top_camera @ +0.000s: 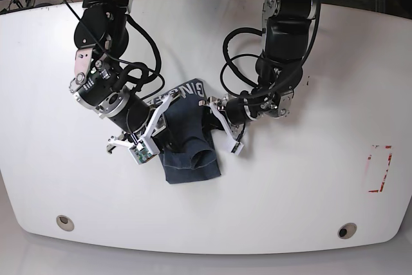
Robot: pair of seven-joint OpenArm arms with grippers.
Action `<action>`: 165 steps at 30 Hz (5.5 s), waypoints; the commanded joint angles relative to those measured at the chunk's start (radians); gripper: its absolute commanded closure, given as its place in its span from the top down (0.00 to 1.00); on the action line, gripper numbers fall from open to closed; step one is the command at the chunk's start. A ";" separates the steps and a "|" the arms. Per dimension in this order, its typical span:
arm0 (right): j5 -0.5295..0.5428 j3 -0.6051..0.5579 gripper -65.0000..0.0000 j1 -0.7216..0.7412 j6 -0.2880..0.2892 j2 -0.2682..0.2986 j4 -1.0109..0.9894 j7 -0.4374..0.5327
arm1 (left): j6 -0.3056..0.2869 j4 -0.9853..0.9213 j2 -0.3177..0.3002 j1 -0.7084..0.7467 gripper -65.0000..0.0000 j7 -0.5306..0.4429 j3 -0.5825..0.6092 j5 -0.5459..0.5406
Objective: Fold the T-shirt properly
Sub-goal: 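Grasp the bundle's side with the left gripper beside the right gripper, then fold the bundle's printed flap over with the right gripper toward the left, then regrasp the bundle edges with both grippers and press them together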
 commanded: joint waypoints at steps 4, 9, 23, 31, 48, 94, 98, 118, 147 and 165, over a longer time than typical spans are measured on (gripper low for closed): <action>0.099 0.010 0.00 0.025 0.004 0.015 0.027 0.034 | -0.008 0.007 0.006 0.021 0.25 0.011 0.068 0.002; 0.179 0.010 0.00 0.025 -0.006 0.057 0.027 0.034 | -0.008 0.007 0.006 0.052 0.25 0.015 0.101 0.002; 0.193 0.011 0.00 0.074 -0.006 0.058 -0.007 0.034 | -0.008 0.295 -0.020 0.222 0.25 0.155 0.114 0.004; 0.136 0.002 0.00 0.133 0.002 0.052 -0.108 0.034 | -0.008 0.406 -0.055 0.265 0.25 0.219 0.126 0.002; 0.131 -0.104 0.00 0.146 0.002 0.055 -0.407 0.237 | -0.008 0.403 -0.055 0.267 0.25 0.219 0.135 0.002; -0.240 -0.190 0.82 0.345 -0.115 0.057 -0.912 0.634 | -0.008 0.401 -0.057 0.290 0.25 0.219 0.135 0.007; -0.239 -0.162 0.82 0.321 -0.124 0.058 -0.783 0.610 | -0.008 0.401 -0.057 0.287 0.25 0.221 0.135 0.007; -0.237 -0.102 0.61 0.058 -0.119 -0.037 -0.266 0.335 | -0.008 0.401 -0.087 0.280 0.25 0.221 0.195 0.002; -0.239 -0.095 0.22 0.222 -0.047 0.078 -0.771 0.524 | -0.008 0.320 -0.089 0.262 0.26 0.221 0.197 0.006; -0.245 -0.096 0.22 0.288 -0.055 0.081 -1.084 0.777 | -0.008 0.335 -0.089 0.264 0.26 0.221 0.197 0.002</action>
